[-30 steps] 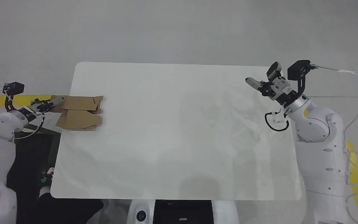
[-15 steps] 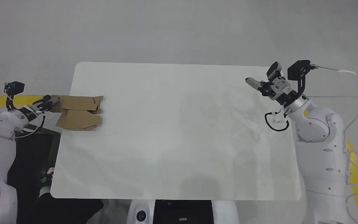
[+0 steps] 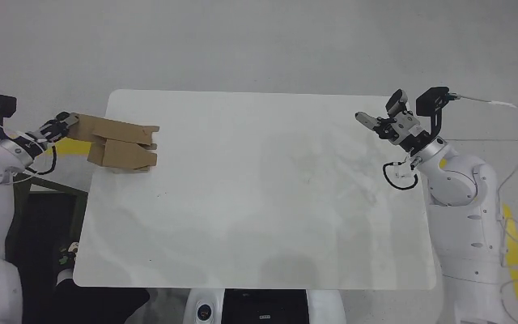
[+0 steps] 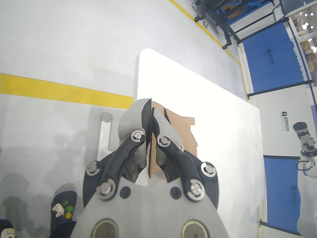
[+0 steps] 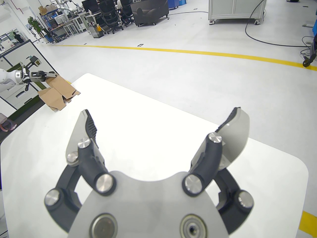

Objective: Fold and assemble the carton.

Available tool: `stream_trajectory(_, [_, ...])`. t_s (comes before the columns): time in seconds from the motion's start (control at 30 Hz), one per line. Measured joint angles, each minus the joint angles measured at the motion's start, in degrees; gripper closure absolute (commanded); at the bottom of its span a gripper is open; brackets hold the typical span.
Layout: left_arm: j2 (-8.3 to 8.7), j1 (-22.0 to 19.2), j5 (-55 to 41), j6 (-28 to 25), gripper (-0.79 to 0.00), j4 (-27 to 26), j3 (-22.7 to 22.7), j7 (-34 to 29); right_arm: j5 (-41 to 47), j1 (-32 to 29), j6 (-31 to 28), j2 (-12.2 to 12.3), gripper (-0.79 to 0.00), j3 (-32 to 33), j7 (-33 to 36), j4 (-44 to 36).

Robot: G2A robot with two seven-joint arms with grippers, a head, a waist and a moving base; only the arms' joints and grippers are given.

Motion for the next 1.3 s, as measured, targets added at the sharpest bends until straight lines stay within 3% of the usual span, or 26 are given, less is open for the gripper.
stream_trajectory(0.3, [-1.34, 0.76, -4.86, 5.48, 0.0, -13.12, 2.14, -0.48, 0.0, 0.0, 0.0, 0.0, -0.785, 0.0, 0.0, 0.0])
stream_trajectory(0.63, [-3.04, -1.32, -8.4, 9.33, 0.0, -25.87, 6.45, -0.79, 0.0, 0.0, 0.0, 0.0, -0.785, 0.0, 0.0, 0.0])
stream_trajectory(1.1, [-7.04, -6.35, -8.71, 11.38, 0.0, -33.5, 17.71, 3.1, 0.0, 0.0, 0.0, 0.0, -0.785, 0.0, 0.0, 0.0])
stream_trajectory(1.3, [-8.73, -6.37, -9.93, 10.7, 0.0, -35.71, 21.84, 5.09, 0.0, 0.0, 0.0, 0.0, -0.785, 0.0, 0.0, 0.0])
